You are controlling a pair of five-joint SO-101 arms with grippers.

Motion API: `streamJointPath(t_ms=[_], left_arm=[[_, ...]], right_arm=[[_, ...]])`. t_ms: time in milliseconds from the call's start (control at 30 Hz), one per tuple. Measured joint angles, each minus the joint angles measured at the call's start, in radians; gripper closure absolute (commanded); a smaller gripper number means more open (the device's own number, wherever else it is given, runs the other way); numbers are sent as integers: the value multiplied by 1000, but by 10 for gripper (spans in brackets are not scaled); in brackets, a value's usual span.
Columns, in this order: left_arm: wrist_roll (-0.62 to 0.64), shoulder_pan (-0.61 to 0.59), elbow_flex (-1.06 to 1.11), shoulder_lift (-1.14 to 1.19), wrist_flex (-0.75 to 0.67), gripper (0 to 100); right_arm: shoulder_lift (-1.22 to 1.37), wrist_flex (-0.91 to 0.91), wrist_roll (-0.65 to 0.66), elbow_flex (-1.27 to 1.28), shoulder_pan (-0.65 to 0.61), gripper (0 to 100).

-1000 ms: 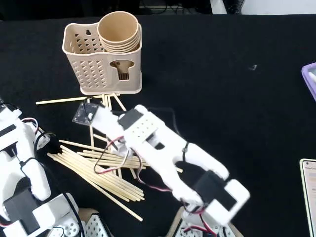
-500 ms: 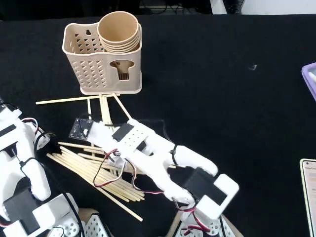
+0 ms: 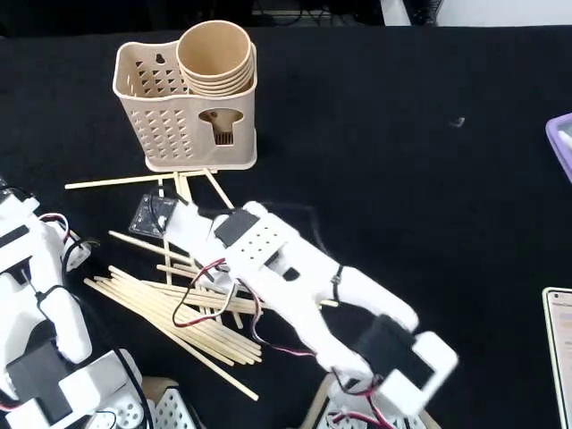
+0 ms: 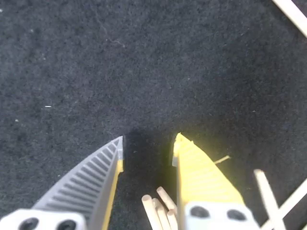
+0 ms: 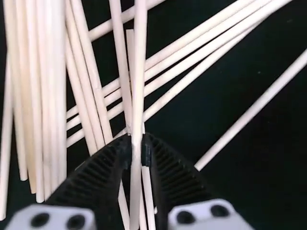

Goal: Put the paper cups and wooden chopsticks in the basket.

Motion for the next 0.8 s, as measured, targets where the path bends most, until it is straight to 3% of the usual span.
streamJointPath(t_ms=[467,667,800], left_arm=[[0,0,0,0,0,823],[0,0,0,0,0,823],[0,0,0,0,0,823]], right_arm=[[-61,26,34,48,15,982],[-31,26,74,80,80,821],[-8,18,74,81,77,845]])
